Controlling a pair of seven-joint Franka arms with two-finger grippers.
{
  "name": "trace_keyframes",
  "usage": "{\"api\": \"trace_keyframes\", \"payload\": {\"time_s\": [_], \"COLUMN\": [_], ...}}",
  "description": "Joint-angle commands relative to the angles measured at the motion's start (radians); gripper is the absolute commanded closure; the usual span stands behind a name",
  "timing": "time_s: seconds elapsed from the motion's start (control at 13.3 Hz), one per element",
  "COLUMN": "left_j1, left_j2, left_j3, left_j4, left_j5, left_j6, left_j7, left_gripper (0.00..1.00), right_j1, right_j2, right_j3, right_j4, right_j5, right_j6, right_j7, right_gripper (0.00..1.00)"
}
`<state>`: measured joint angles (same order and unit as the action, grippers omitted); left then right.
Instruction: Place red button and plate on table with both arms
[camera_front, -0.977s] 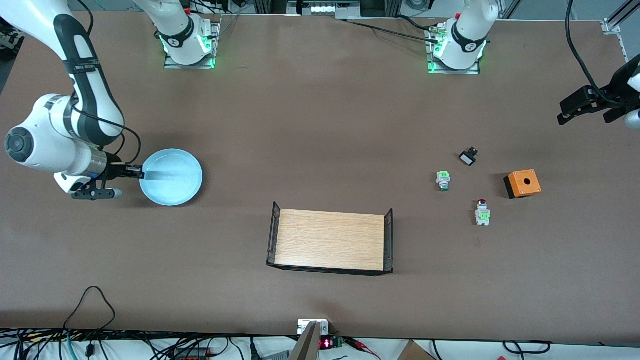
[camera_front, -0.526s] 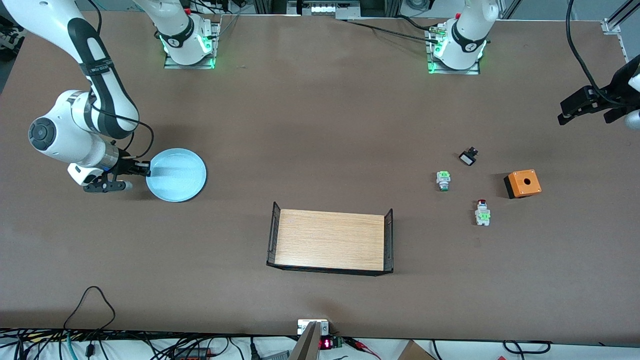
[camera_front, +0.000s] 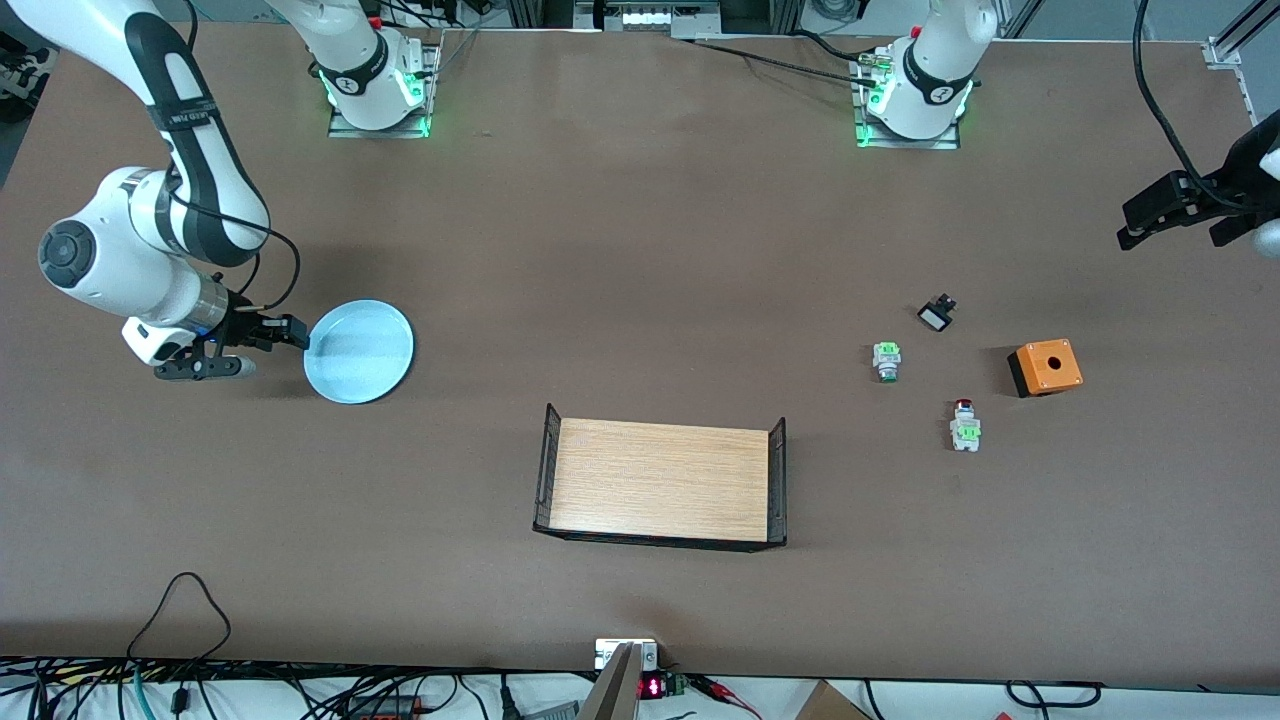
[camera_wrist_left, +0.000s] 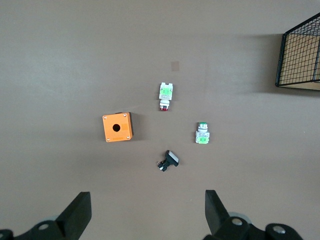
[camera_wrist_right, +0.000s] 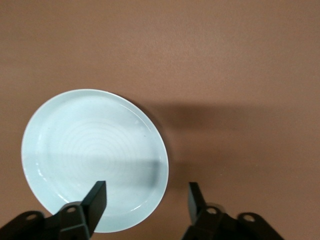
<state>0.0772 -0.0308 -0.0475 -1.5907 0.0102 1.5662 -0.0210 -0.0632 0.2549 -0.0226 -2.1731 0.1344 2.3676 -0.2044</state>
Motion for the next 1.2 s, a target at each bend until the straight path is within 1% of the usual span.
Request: {"api": "trace_keyframes", "payload": {"time_s": [0.0,0.23,0.53,0.6,0.83,0.9,1.13], "left_j1": [0.006,-0.007,-0.008,-0.008,-0.008,-0.008,-0.007], "left_j2": [0.015,0.019,0.019,0.019,0.019,0.017,0.017], "left_j3": [0.000,-0.002,-0.003,-0.003,-0.005,-0.005,-0.008], "left_j4": [0.040,0.043,0.044,0.044,0.046,0.044,0.046], "left_j5": [-0.019,-0.018,-0.018,-0.018,-0.019,-0.019,-0.019], "left_j6": [-0.014,-0.015,-0.017,-0.017,-0.018,-0.018,-0.018], "left_j7": [-0.007,-0.002,-0.005,-0.005,-0.002,0.001,0.007], "left_gripper": [0.00,0.00,0.00,0.00,0.00,0.00,0.00], "right_j1": [0.035,0.085,0.149,0.149,0.167,0.177,0.163], "right_j2": [-0.023,-0.023,-0.029,-0.029,-0.028,-0.028,-0.034], "right_j3": [0.012,0.012,0.009,0.009,0.010,0.010,-0.002], "right_j4": [0.079,0.209,0.350,0.410,0.568,0.613,0.717], "right_j5": [-0.002,-0.013,-0.018,-0.036,-0.171,-0.202,-0.216], "right_j6": [-0.108,-0.264,-0.433,-0.497,-0.661,-0.692,-0.728], "right_j7": [0.118,0.222,0.390,0.396,0.395,0.384,0.367], "right_gripper": [0.00,0.00,0.00,0.00,0.00,0.00,0.00]}}
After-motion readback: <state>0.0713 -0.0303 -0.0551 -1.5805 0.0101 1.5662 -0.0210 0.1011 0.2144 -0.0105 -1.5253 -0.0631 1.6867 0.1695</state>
